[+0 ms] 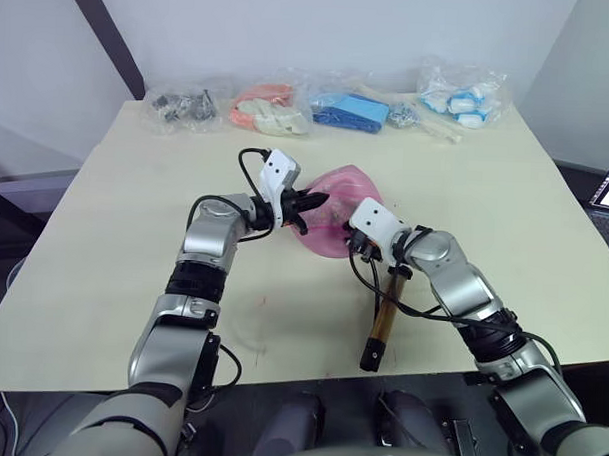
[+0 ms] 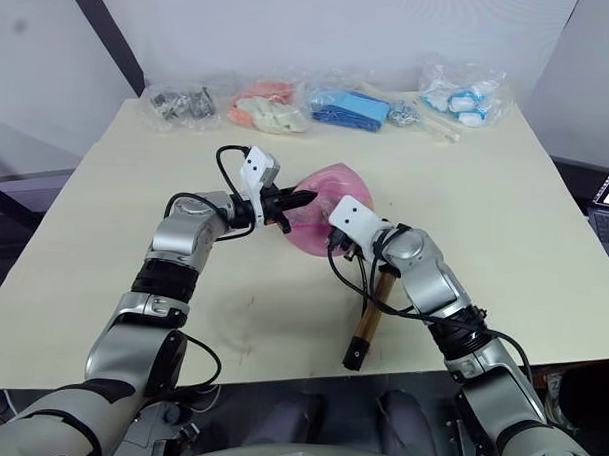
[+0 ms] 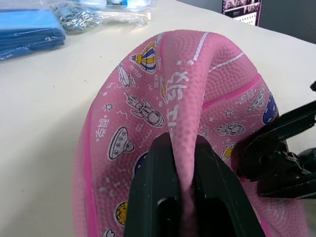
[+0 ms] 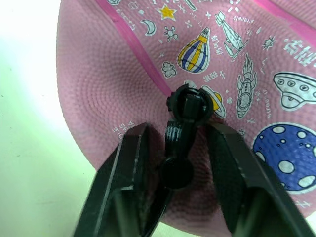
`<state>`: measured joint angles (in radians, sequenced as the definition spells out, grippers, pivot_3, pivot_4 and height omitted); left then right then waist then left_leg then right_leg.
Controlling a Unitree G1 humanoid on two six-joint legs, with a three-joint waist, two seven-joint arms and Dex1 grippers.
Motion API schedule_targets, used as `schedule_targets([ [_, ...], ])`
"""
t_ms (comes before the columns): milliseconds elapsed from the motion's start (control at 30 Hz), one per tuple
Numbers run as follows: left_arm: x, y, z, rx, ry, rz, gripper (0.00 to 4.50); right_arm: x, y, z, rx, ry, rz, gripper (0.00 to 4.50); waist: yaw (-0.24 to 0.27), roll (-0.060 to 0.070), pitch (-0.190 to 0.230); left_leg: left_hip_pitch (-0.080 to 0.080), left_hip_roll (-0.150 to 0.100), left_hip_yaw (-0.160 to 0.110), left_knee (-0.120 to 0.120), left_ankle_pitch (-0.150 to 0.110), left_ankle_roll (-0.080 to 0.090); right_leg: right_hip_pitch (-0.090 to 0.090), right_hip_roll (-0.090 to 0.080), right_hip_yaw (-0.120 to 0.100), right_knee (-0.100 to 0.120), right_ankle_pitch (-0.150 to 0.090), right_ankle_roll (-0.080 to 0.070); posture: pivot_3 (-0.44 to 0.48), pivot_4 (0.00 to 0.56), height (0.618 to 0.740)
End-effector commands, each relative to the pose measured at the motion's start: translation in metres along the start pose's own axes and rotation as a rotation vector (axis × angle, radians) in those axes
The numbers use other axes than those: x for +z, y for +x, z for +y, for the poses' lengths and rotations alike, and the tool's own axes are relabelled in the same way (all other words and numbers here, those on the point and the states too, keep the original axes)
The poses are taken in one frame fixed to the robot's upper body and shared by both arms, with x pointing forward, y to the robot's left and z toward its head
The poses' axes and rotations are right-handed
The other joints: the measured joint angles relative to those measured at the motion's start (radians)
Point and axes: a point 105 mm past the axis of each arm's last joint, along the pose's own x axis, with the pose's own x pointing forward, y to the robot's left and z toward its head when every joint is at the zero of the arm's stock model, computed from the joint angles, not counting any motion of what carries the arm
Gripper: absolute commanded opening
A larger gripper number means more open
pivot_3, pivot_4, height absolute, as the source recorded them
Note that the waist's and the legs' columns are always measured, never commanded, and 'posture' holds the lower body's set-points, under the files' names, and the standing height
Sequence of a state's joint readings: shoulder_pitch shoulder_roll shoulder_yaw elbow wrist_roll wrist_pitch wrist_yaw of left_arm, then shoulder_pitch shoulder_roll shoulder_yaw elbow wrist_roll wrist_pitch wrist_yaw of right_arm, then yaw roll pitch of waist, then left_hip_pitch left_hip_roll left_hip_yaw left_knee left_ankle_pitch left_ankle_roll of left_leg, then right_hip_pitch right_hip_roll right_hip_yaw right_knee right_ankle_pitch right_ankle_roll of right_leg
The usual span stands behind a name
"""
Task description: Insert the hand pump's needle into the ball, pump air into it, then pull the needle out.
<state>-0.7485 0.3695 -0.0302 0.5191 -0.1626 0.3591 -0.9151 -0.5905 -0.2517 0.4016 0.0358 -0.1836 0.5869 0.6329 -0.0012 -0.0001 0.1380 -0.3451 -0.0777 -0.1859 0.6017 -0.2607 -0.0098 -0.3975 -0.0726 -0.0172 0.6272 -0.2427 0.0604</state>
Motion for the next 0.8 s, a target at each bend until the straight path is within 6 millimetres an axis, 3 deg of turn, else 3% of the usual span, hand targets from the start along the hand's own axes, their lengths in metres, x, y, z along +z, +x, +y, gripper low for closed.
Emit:
schedule_targets([
  [33, -0.052, -0.003, 0.001, 0.043, -0.096, 0.157, 0.00, -0.003, -0.004, -0.006, -0.034, -0.006, 0.009, 1.84, 0.000, 0.000, 0.000, 0.000, 0.000, 0.000, 0.000, 0.000, 0.000, 0.000, 0.000, 0.000, 0.000, 0.000, 0.000, 0.000, 0.150, 0.740],
  [233, -0.052, -0.003, 0.001, 0.042, -0.094, 0.156, 0.00, 0.007, -0.011, -0.010, -0.056, -0.005, -0.050, 1.84, 0.001, 0.000, 0.000, 0.000, 0.000, 0.000, 0.000, 0.000, 0.000, 0.000, 0.000, 0.000, 0.000, 0.000, 0.000, 0.000, 0.150, 0.740],
  [533, -0.050, -0.002, 0.000, 0.037, -0.092, 0.150, 0.00, 0.023, -0.045, -0.005, -0.004, 0.040, -0.208, 1.84, 0.002, -0.003, 0.003, -0.001, 0.000, 0.000, 0.001, 0.001, -0.001, 0.000, 0.000, 0.000, 0.000, 0.000, 0.000, 0.000, 0.150, 0.740],
  [800, -0.045, -0.001, -0.002, 0.024, -0.076, 0.137, 0.00, 0.012, -0.075, -0.011, -0.050, 0.104, -0.308, 1.84, 0.010, -0.006, 0.005, -0.001, 0.000, 0.001, 0.002, 0.000, 0.000, 0.000, 0.000, 0.001, 0.000, 0.000, 0.000, 0.000, 0.150, 0.740],
])
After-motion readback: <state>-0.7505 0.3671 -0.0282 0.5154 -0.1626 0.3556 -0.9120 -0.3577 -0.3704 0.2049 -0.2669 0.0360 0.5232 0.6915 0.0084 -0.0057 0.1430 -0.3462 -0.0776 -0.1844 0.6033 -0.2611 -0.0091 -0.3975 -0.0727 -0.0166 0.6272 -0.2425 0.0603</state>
